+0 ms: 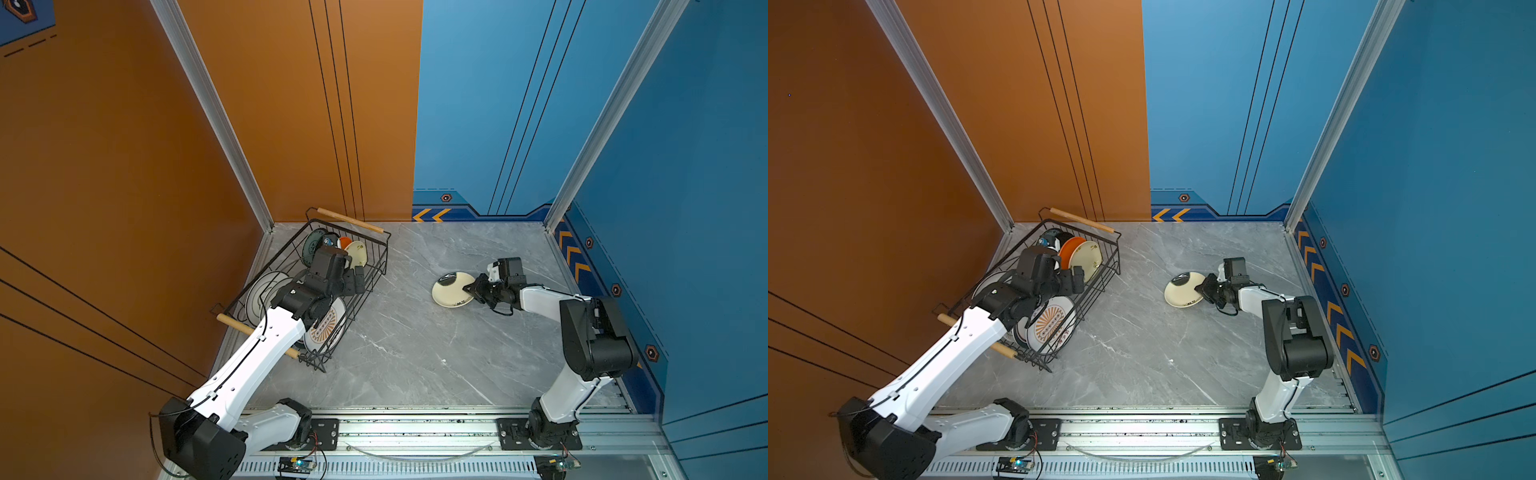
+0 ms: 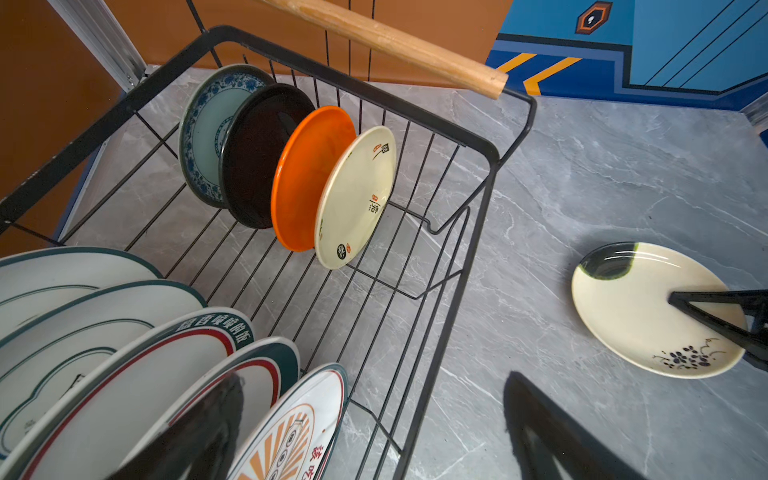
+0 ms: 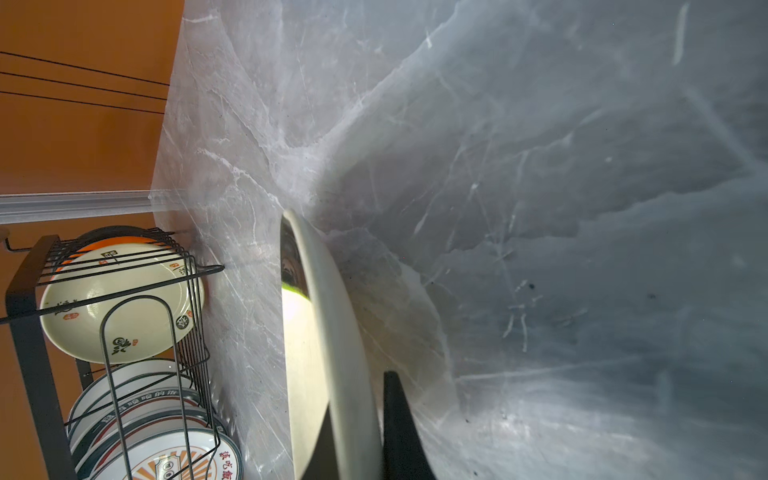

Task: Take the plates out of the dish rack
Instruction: 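Lower the plate onto the table with the right gripper while the left returns, then open and raise the right gripper while the left reaches into the rack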

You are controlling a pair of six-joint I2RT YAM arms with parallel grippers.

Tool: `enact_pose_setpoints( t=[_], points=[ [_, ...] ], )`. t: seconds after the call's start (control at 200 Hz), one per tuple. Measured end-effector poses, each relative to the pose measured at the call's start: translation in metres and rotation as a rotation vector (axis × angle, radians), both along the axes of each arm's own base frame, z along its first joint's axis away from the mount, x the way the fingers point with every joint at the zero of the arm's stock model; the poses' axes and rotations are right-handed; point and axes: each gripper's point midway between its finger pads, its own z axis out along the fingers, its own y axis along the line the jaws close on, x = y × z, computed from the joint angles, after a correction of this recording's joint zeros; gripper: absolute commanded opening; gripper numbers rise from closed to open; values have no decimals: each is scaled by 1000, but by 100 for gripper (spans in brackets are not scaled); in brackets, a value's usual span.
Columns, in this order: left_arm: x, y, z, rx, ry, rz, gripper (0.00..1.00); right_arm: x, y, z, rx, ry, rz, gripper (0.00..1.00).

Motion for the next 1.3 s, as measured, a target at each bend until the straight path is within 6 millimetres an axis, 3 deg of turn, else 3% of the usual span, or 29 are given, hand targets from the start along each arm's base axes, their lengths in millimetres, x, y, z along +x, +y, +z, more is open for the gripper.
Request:
enact_pose_setpoints(
  t=[0.295, 0.616, 0.776, 0.976, 1.302],
  points=[
    [7, 7, -19, 25, 55, 2, 98, 3, 2, -1, 11, -8, 2, 7],
    [9, 12, -21, 20, 62, 17, 98, 4, 4, -13, 13, 10, 4, 16],
    [11, 17, -21, 16, 66, 19, 98, 3, 4, -17, 13, 21, 3, 28],
    [13, 20, -25, 15, 79, 18, 98, 4, 4, -17, 9, 19, 5, 36],
    [19, 21, -47, 18, 145, 13, 98, 10, -1, -18, -42, 19, 11, 65]
  ],
)
